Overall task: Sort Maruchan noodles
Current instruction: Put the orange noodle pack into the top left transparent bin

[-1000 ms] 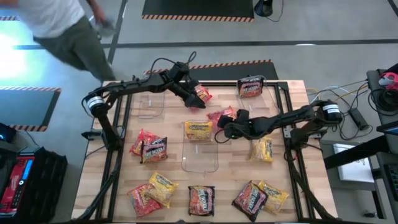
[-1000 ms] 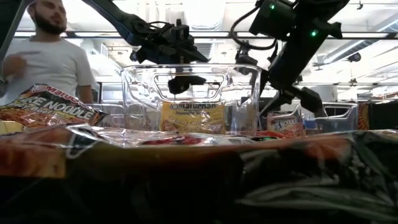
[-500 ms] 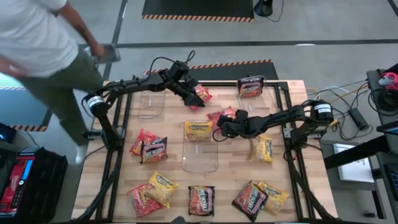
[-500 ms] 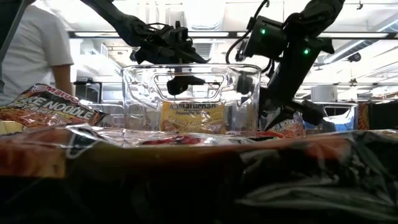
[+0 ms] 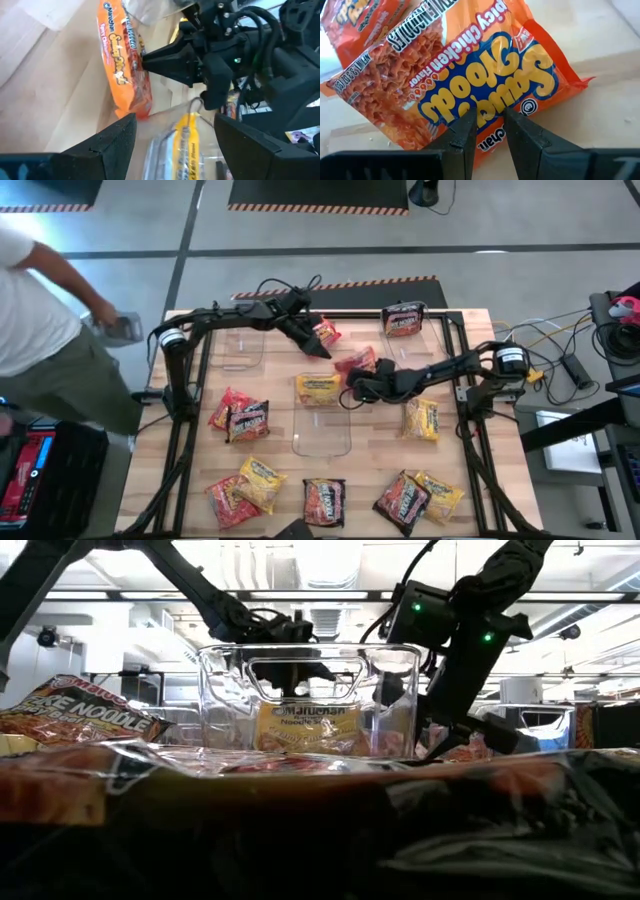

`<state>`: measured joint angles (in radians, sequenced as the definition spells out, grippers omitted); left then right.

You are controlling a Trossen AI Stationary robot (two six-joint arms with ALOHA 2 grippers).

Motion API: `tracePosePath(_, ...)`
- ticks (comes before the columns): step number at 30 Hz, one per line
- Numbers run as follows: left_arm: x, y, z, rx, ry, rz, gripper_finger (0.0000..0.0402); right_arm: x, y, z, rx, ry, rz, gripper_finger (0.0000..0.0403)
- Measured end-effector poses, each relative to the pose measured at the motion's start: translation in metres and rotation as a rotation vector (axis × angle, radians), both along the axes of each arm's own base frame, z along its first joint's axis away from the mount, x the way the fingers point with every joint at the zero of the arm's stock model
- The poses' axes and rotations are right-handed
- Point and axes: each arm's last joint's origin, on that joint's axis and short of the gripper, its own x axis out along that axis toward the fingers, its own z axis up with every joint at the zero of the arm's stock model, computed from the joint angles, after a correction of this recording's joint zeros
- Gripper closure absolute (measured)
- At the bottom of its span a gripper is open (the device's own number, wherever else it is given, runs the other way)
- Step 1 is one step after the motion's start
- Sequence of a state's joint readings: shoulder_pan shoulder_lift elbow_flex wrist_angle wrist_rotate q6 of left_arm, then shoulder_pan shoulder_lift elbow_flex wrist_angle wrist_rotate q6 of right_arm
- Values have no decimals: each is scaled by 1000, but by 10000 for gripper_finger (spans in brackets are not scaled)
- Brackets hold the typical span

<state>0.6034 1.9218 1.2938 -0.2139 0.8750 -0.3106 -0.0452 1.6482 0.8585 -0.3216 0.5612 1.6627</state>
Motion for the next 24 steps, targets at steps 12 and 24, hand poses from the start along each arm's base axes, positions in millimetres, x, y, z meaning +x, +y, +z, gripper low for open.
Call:
tracePosePath(12,10,12,-20,-38,34,24,152,7,-26,3,-44,-12,89,310)
tracePosePath(24,37,31,-32,-65,89,14,153,9,-34,4,-79,10,153,310)
